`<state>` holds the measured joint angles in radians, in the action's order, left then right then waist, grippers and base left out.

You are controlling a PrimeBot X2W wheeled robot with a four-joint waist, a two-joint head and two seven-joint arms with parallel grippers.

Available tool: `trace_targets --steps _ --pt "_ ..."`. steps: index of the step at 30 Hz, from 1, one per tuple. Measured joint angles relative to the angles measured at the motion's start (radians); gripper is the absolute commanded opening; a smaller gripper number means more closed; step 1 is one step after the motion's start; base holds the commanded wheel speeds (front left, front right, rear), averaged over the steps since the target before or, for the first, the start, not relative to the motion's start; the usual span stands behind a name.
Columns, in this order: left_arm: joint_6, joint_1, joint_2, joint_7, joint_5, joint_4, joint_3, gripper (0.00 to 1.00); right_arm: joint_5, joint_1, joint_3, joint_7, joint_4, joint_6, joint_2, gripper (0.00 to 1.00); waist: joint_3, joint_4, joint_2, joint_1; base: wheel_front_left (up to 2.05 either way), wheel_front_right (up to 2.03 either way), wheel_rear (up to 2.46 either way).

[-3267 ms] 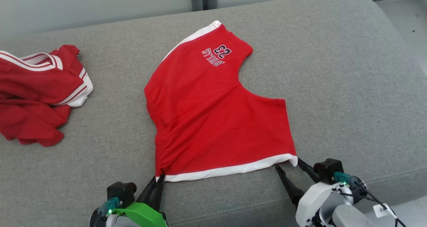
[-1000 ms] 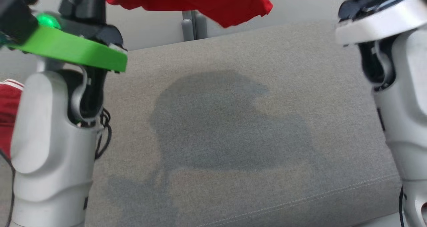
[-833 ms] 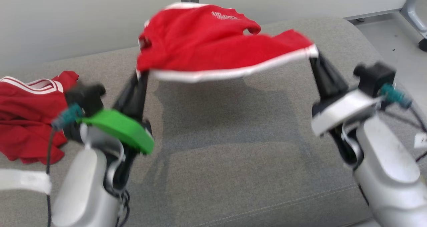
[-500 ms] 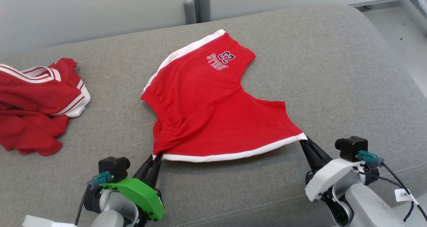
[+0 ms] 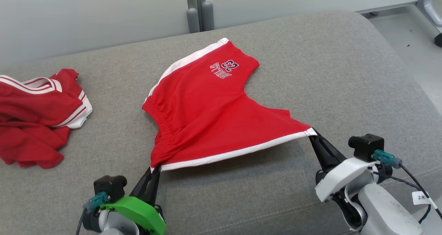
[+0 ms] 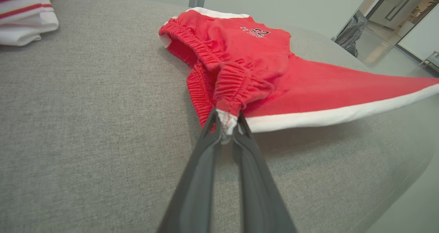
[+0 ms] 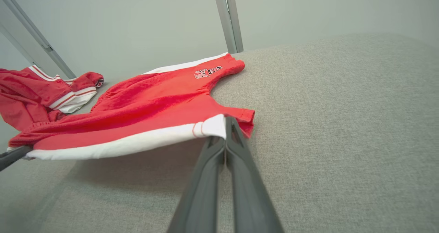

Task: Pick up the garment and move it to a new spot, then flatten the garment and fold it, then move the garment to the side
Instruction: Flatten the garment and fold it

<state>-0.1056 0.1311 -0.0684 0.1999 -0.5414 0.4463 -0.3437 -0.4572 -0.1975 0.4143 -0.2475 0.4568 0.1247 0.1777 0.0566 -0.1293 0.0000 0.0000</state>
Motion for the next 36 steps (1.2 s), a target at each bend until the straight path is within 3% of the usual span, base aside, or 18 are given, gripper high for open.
trace_targets --steps 10,29,36 --pt "-0.001 -0.093 0.004 0.032 0.003 -0.017 0.006 0.00 0.018 0.107 -0.019 0.000 -0.092 0.000 0.017 0.00 -0.034 -0.010 0.0000 0.0000 0.00 0.00 0.00" --pt "0.028 -0.271 -0.030 0.049 0.049 -0.274 0.077 0.00 0.064 0.325 -0.045 0.000 -0.356 0.002 0.069 0.00 -0.015 -0.060 0.0000 0.0000 0.00 0.00 0.00" --pt "0.035 -0.299 -0.048 0.049 0.085 -0.326 0.041 0.00 0.081 0.352 -0.056 0.000 -0.401 0.006 0.097 0.00 0.015 -0.063 0.0000 0.0000 0.00 0.00 0.00"
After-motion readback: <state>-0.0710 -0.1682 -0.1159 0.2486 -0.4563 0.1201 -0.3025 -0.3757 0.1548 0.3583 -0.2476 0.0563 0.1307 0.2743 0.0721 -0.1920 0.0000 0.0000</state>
